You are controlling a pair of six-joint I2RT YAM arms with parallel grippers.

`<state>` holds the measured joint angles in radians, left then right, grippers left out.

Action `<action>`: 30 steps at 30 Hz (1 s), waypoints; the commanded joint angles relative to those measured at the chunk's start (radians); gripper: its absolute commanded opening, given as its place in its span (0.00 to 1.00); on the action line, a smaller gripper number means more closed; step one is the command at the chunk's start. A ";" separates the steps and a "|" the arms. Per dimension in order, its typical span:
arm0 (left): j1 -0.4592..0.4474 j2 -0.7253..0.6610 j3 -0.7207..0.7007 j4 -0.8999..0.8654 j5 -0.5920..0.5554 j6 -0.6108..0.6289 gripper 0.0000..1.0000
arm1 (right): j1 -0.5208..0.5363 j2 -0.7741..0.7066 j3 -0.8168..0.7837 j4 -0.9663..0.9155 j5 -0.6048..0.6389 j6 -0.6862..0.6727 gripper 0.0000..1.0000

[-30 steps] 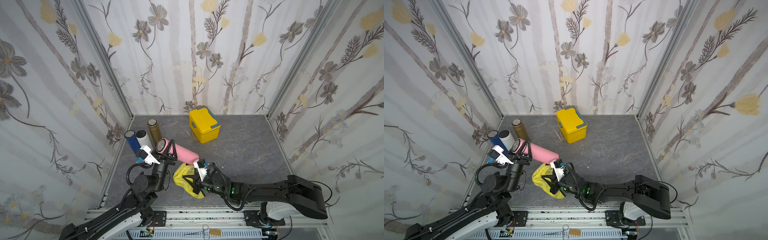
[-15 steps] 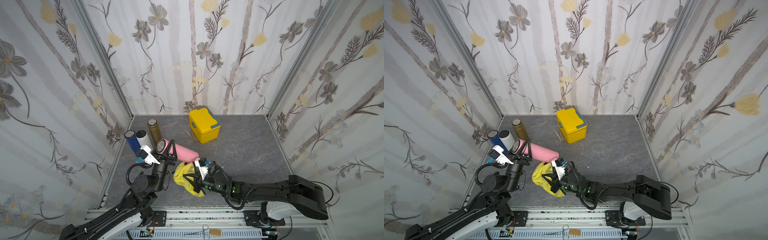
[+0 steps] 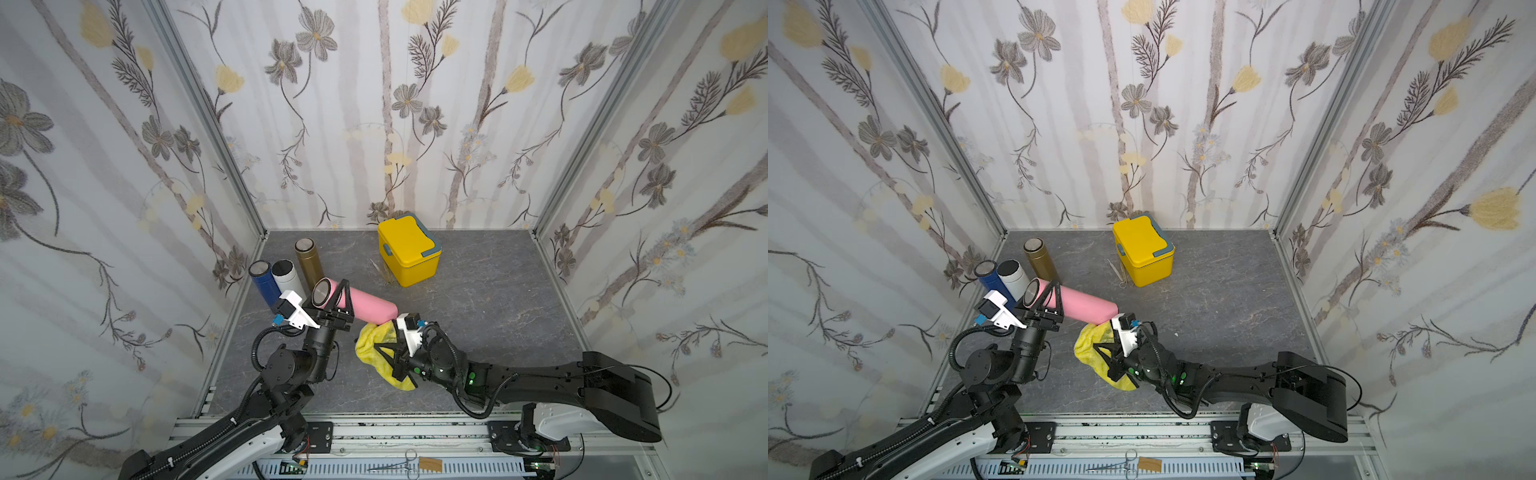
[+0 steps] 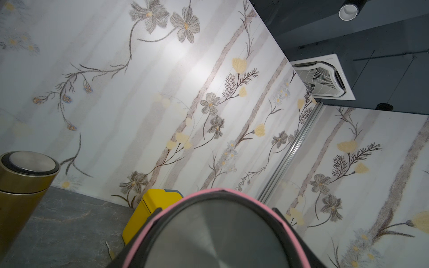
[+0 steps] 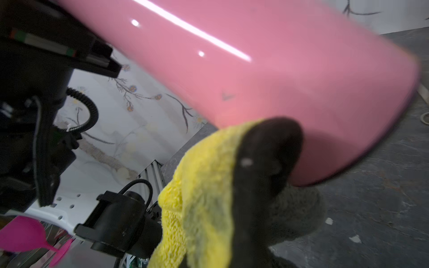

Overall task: Wipe the surface of the thermos
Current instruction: Wipe the dirt from the surface of the thermos.

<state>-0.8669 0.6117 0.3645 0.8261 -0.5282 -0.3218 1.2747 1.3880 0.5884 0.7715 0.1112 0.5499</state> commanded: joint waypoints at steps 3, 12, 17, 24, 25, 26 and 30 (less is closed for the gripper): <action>0.000 -0.002 0.015 0.052 0.008 -0.011 0.00 | 0.017 -0.012 0.016 0.021 0.060 -0.036 0.00; 0.000 -0.010 0.011 0.053 0.008 -0.011 0.00 | -0.028 0.001 0.006 -0.013 0.058 -0.006 0.00; 0.003 -0.012 0.012 0.050 0.008 -0.011 0.00 | 0.038 0.021 0.066 -0.014 0.033 -0.069 0.00; 0.001 -0.018 0.010 0.048 0.008 -0.011 0.00 | -0.030 -0.021 -0.011 0.005 0.106 0.005 0.00; 0.003 -0.020 0.011 0.049 0.009 -0.011 0.00 | -0.036 -0.015 -0.011 0.012 0.080 0.005 0.00; 0.003 -0.018 0.010 0.049 0.008 -0.011 0.00 | -0.033 -0.008 -0.005 0.012 0.059 0.005 0.00; 0.003 -0.018 0.010 0.048 0.007 -0.011 0.00 | 0.035 0.031 0.060 -0.012 0.041 -0.058 0.00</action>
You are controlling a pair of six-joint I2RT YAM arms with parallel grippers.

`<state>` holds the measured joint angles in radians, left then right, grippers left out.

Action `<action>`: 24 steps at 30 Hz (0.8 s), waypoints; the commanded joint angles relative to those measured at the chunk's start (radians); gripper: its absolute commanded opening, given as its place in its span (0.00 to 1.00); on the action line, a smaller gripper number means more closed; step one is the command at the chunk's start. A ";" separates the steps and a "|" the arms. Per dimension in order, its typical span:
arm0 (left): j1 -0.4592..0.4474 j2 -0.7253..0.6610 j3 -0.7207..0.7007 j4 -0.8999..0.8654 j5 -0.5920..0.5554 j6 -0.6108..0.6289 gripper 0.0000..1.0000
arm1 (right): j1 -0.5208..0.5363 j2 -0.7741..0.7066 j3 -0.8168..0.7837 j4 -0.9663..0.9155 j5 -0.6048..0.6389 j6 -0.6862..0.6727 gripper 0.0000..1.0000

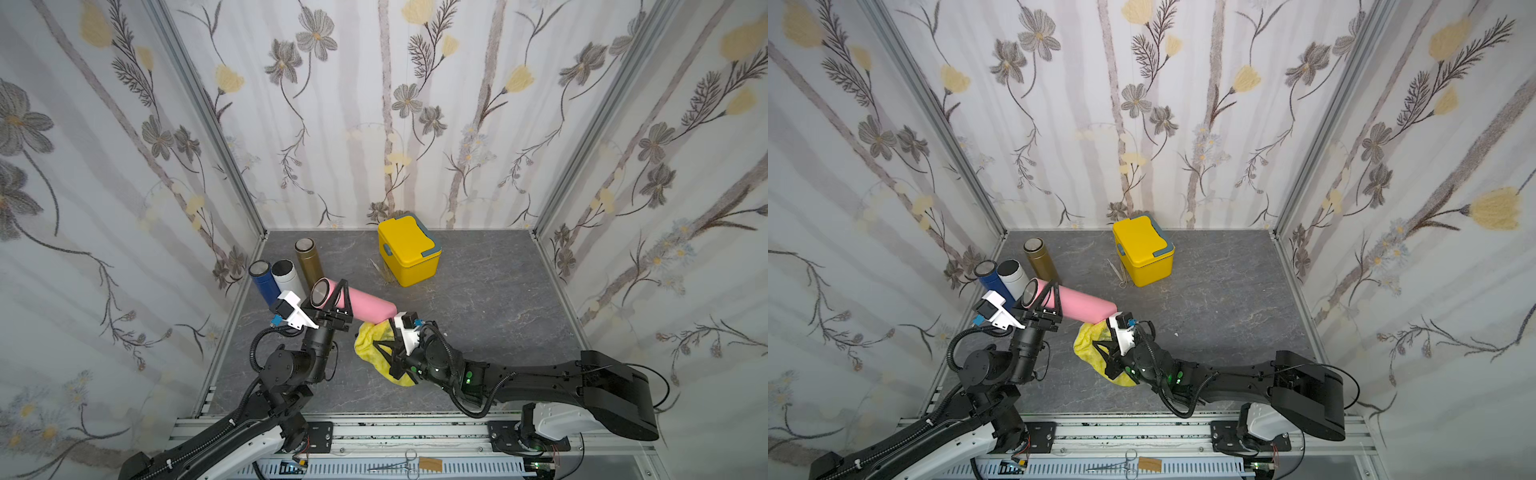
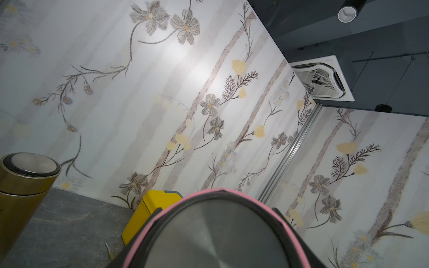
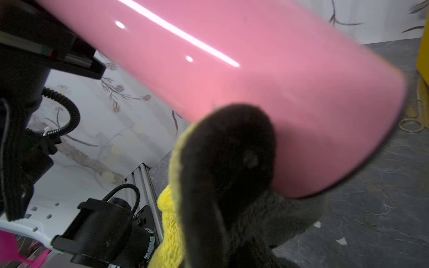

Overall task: Wipe the surface of the thermos
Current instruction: Wipe the dirt from the surface of the thermos.

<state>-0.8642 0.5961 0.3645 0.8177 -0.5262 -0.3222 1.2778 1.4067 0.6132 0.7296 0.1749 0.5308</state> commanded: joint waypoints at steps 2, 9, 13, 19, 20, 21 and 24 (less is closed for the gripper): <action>0.001 -0.002 0.011 0.056 0.006 -0.012 0.00 | 0.048 0.012 0.056 0.015 -0.012 -0.057 0.00; 0.001 -0.013 0.010 0.054 0.005 -0.011 0.00 | -0.048 -0.061 -0.049 0.055 0.033 0.045 0.00; 0.002 -0.009 0.009 0.054 0.010 -0.014 0.00 | -0.053 -0.042 -0.040 0.051 -0.020 0.052 0.00; 0.002 0.008 0.014 0.055 0.020 -0.020 0.00 | 0.046 -0.015 0.038 0.025 -0.025 -0.051 0.00; 0.003 0.009 0.015 0.056 0.021 -0.020 0.00 | 0.044 -0.025 0.029 0.033 -0.017 -0.050 0.00; 0.003 0.010 0.015 0.055 0.020 -0.019 0.00 | 0.042 -0.039 0.013 0.040 0.015 -0.046 0.00; 0.003 0.008 0.014 0.054 0.020 -0.022 0.00 | 0.002 -0.083 -0.052 0.047 0.089 -0.003 0.00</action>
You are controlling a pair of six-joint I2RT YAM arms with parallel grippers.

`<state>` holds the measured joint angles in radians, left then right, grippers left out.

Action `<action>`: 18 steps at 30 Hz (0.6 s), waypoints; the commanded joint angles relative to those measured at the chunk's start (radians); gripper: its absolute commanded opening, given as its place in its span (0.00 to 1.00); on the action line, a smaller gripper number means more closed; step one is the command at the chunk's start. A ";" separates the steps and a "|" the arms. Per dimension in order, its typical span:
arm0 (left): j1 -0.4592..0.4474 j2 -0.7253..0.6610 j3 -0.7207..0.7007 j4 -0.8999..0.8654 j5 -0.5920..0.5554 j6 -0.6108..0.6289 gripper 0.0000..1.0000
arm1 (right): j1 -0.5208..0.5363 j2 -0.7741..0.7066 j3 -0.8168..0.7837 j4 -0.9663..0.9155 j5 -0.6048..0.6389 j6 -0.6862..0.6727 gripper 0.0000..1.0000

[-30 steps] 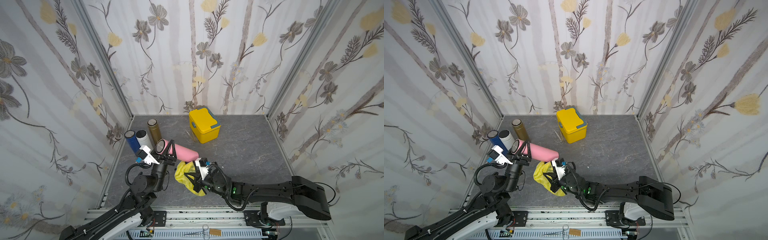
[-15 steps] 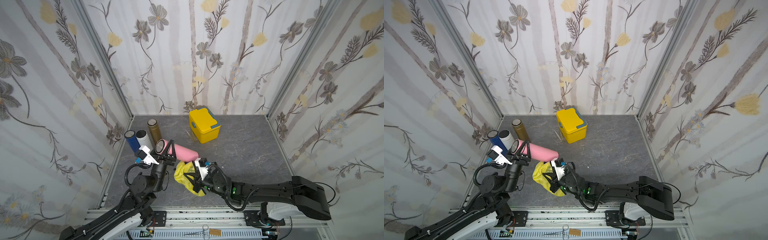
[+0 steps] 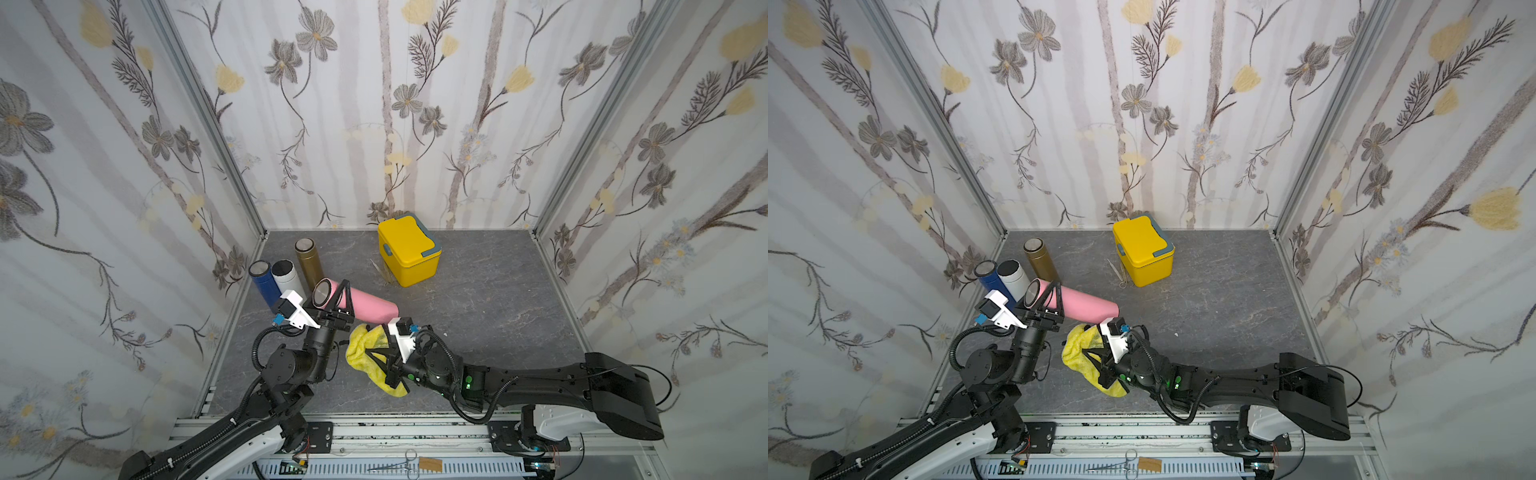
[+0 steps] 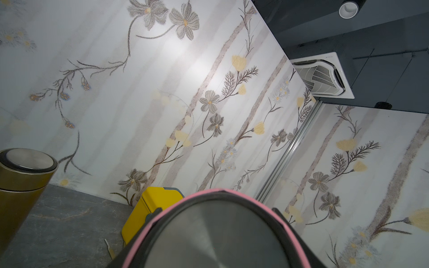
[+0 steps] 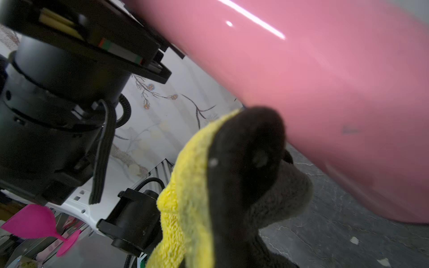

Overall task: Wipe the surface of the thermos
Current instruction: Wipe the dirt from the surface of the thermos.

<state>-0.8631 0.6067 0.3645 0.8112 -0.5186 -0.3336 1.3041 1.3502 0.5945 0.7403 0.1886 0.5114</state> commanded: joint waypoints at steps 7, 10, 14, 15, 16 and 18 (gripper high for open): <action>0.001 -0.010 0.013 0.059 0.012 -0.014 0.00 | -0.117 -0.043 -0.131 0.038 0.074 0.098 0.00; 0.001 -0.010 0.013 0.059 0.023 -0.025 0.00 | -0.151 -0.030 -0.133 0.014 0.087 0.122 0.00; 0.002 -0.010 0.014 0.056 0.043 -0.042 0.00 | -0.155 0.006 -0.067 -0.030 0.040 0.105 0.00; 0.001 -0.010 0.014 0.057 0.048 -0.046 0.00 | -0.154 0.014 -0.050 -0.032 0.023 0.101 0.00; 0.003 -0.010 0.015 0.054 0.052 -0.049 0.00 | -0.155 0.018 -0.036 -0.034 0.012 0.099 0.00; 0.001 -0.010 0.014 0.054 0.057 -0.051 0.00 | -0.152 0.010 -0.037 0.004 -0.037 0.087 0.00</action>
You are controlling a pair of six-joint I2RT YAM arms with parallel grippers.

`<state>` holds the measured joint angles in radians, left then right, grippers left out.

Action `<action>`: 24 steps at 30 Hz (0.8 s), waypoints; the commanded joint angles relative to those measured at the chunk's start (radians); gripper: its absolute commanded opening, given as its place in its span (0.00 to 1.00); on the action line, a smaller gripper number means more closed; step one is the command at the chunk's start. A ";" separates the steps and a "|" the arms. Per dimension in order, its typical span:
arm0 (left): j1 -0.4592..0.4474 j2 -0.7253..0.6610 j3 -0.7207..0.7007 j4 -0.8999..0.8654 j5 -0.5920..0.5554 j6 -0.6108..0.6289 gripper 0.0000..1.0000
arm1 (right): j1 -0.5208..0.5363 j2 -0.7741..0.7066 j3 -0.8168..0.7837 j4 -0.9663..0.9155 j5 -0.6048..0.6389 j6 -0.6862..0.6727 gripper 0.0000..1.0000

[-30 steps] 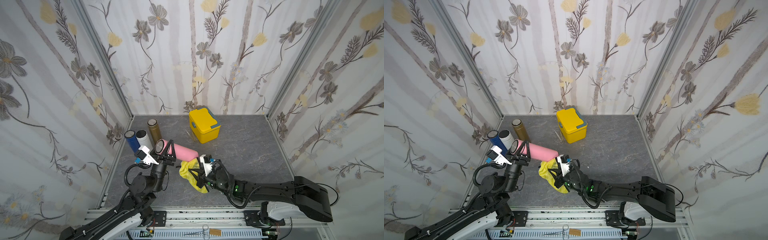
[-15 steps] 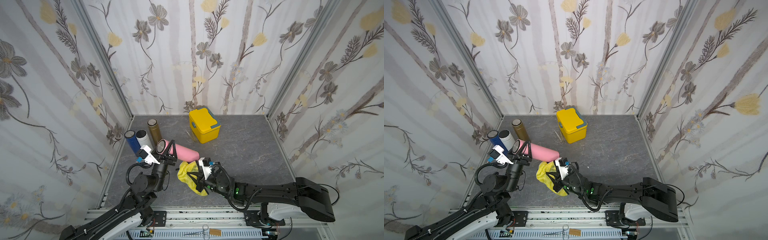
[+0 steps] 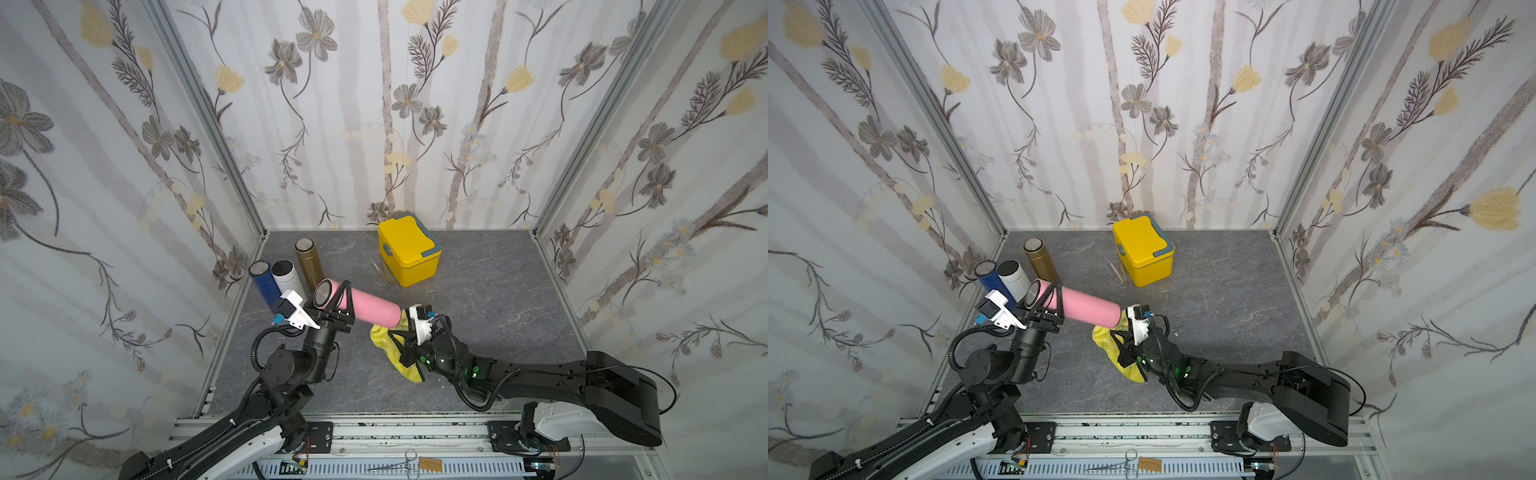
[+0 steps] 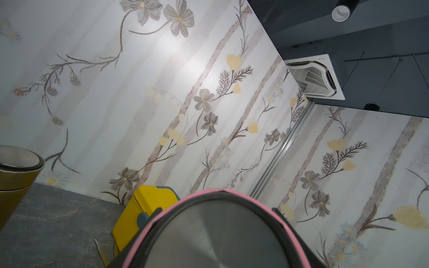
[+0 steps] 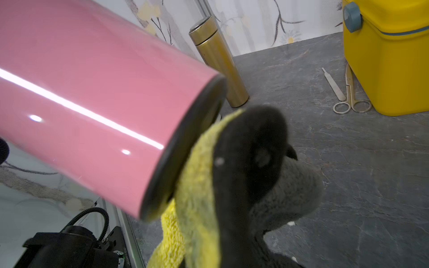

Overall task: Wipe the surface of the thermos
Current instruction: Wipe the dirt from the surface of the thermos.

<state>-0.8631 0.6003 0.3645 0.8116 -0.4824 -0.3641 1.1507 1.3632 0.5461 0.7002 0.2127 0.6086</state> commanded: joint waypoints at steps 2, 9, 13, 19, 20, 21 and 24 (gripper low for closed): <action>0.000 -0.004 0.016 0.051 0.021 -0.019 0.00 | 0.017 -0.028 -0.007 0.107 -0.093 -0.036 0.00; 0.001 -0.007 0.017 0.047 0.034 -0.030 0.00 | -0.042 -0.080 -0.072 0.111 -0.037 0.016 0.00; 0.001 -0.012 0.020 0.041 0.044 -0.038 0.00 | -0.054 -0.049 -0.052 0.083 -0.086 0.018 0.00; 0.002 -0.010 0.024 0.035 0.058 -0.048 0.00 | 0.042 -0.038 0.004 0.081 -0.094 -0.089 0.00; 0.001 -0.010 0.024 0.034 0.060 -0.050 0.00 | 0.044 -0.049 0.003 0.080 -0.085 -0.090 0.00; 0.001 -0.008 0.024 0.035 0.061 -0.050 0.00 | 0.041 -0.059 -0.007 0.082 -0.070 -0.086 0.00; 0.001 -0.010 0.024 0.033 0.061 -0.050 0.00 | 0.001 -0.100 -0.059 0.084 -0.014 -0.037 0.00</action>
<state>-0.8619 0.5903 0.3798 0.8154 -0.4412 -0.4000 1.1759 1.2896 0.5114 0.7143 0.1486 0.5526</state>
